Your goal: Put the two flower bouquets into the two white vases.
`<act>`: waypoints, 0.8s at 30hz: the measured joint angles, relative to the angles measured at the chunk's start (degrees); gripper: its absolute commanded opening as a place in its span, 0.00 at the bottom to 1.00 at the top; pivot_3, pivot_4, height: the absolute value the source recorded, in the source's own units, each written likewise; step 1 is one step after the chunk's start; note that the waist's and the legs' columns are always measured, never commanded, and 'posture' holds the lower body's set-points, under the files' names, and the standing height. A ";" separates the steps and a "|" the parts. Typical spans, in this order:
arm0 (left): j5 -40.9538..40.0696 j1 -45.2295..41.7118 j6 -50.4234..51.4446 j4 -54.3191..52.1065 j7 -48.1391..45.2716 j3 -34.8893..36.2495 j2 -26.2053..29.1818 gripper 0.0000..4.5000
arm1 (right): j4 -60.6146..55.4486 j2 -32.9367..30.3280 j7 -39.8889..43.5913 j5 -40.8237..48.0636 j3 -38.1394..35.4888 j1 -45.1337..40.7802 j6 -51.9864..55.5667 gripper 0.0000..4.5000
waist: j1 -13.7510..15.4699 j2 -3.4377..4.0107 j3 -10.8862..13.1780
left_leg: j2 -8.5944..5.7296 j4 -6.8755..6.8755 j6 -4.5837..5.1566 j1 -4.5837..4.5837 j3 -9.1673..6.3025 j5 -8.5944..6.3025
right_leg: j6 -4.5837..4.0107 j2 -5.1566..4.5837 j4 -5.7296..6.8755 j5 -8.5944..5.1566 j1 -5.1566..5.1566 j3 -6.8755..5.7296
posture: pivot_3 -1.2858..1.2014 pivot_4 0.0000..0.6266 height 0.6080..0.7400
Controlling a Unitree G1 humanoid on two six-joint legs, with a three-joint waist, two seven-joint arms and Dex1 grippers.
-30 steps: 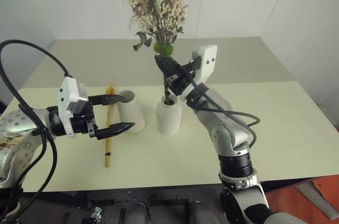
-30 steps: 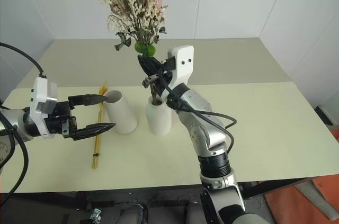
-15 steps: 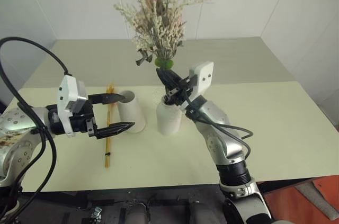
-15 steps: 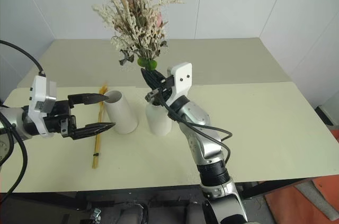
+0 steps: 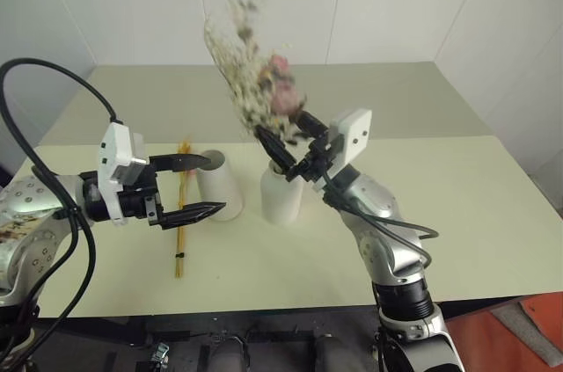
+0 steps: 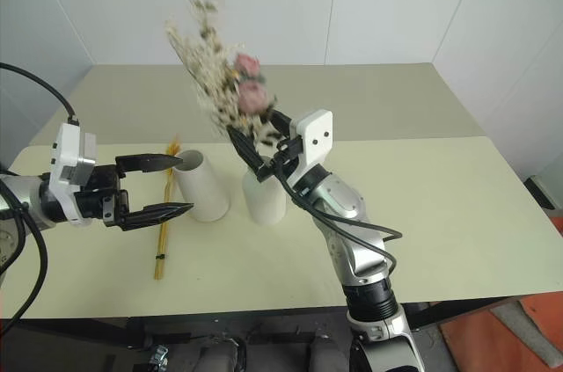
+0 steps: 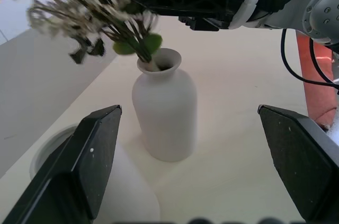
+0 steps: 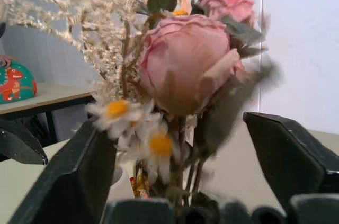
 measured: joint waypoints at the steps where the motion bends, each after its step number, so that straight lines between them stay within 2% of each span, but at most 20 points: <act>1: 0.00 -0.01 0.00 0.04 0.02 -0.05 0.00 1.00 | -0.92 -0.78 0.39 0.19 -0.33 0.68 0.54 1.00 | 0.03 0.00 0.00 | 0.00 0.00 0.00 0.00 0.00 0.00 | 0.00 0.00 0.00 0.00 0.01 0.00 | 0.52 0.24 1.00; 5: 0.01 0.00 -0.01 0.10 0.23 -0.09 0.00 1.00 | -3.30 -5.09 1.83 3.39 -1.91 2.45 4.60 1.00 | 0.04 0.00 0.00 | 0.00 0.01 0.00 0.00 0.00 0.00 | 0.00 0.00 0.00 0.00 0.02 0.00 | 0.52 0.24 1.00; 9: 0.02 0.56 2.57 -0.51 3.15 0.06 0.60 1.00 | -5.49 -13.75 5.95 9.40 -6.29 3.39 11.66 1.00 | 0.22 -0.01 0.00 | -0.01 0.02 0.00 0.02 0.01 0.00 | 0.00 -0.01 -0.02 -0.01 0.05 0.01 | 0.52 0.24 1.00; 14: -0.30 2.27 11.63 -2.53 9.42 2.80 5.13 1.00 | -4.80 -29.12 17.10 19.30 -13.39 1.38 20.73 1.00 | 0.10 -0.03 0.02 | 0.00 -0.03 0.01 0.14 0.07 0.00 | 0.06 0.00 -0.03 -0.07 0.10 0.07 | 0.52 0.24 1.00; 18: -2.63 7.14 19.52 -5.75 13.06 9.81 6.54 1.00 | -2.89 -39.12 28.79 24.04 -15.06 -0.14 23.52 1.00 | -0.27 -0.04 0.02 | 0.02 -0.17 0.01 0.26 0.16 -0.01 | 0.08 0.02 -0.04 -0.15 0.08 0.18 | 0.52 0.24 1.00; 24: -5.61 11.93 28.50 -9.91 16.44 17.32 7.62 1.00 | -1.75 -42.48 37.70 26.43 -14.55 -1.10 23.71 1.00 | 0.13 -0.05 0.03 | 0.02 -0.11 0.01 0.29 0.19 0.00 | 0.28 0.02 -0.03 -0.29 0.13 0.19 | 0.52 0.24 1.00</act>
